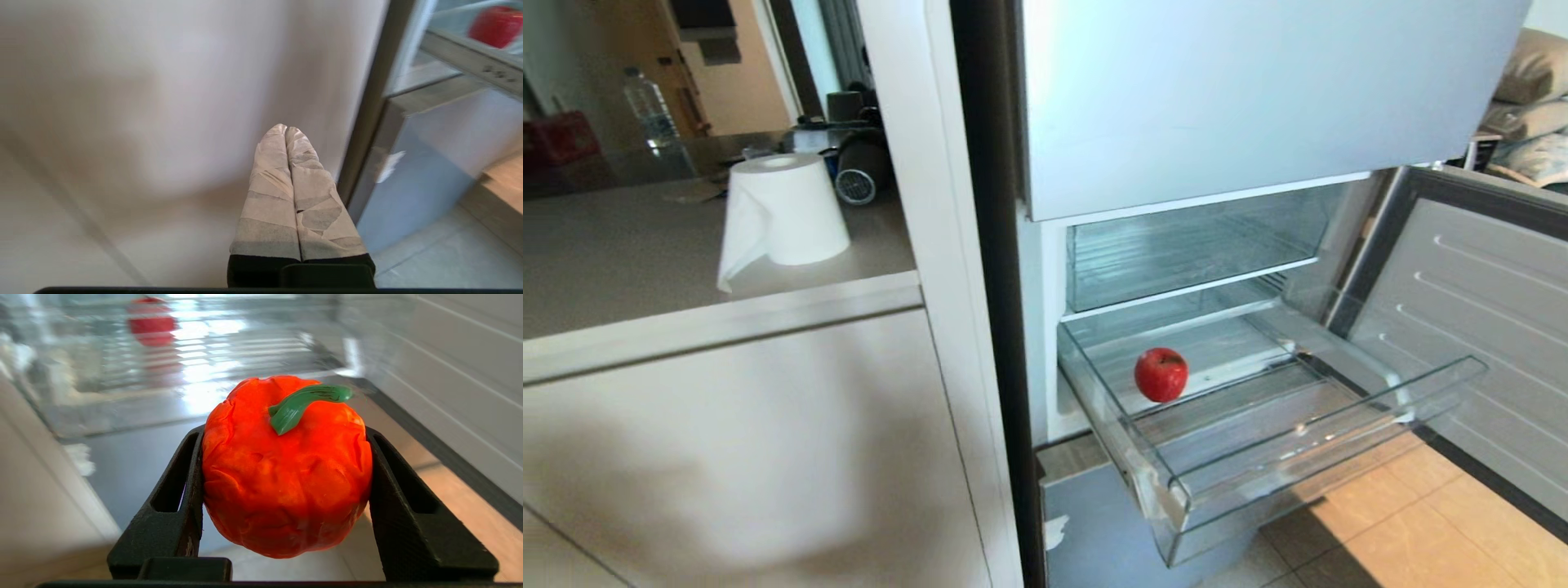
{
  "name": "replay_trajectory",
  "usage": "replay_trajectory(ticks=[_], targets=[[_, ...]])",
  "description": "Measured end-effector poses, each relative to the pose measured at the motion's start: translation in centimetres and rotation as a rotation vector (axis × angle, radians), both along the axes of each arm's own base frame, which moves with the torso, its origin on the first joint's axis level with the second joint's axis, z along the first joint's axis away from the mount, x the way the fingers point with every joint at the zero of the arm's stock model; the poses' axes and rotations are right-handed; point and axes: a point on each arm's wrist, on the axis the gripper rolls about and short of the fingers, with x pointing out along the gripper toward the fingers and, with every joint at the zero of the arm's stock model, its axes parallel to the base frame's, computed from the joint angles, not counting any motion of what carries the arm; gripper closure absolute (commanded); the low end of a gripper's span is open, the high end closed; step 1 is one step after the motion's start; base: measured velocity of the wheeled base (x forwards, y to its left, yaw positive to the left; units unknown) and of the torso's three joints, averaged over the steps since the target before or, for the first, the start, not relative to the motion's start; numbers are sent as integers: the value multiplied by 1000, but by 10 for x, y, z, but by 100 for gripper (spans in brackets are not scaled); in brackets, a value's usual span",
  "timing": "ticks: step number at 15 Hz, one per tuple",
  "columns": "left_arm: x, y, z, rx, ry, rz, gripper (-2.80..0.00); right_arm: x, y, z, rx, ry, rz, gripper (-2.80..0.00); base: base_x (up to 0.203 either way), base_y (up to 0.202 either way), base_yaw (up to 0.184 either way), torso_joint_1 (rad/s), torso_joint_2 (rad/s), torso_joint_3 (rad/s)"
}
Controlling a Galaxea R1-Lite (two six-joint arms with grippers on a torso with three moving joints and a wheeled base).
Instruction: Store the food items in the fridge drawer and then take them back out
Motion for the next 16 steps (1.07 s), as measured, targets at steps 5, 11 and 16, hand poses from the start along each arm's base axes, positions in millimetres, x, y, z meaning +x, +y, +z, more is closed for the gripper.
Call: replay_trajectory(ticks=[5, 11, 16], targets=[[0, 0, 0, 0, 0, 0, 0, 0, 0, 0, 21, 0, -4, 0, 2, -8, 174, 3, 3, 0], [0, 0, 0, 0, 0, 0, 0, 8, 0, 3, 5, 99, 3, 0, -1, -1, 40, 2, 0, 1], [0, 0, 0, 0, 0, 0, 0, 44, 0, 50, 40, 188, 1, 0, 0, 0, 0, 0, 0, 0]])
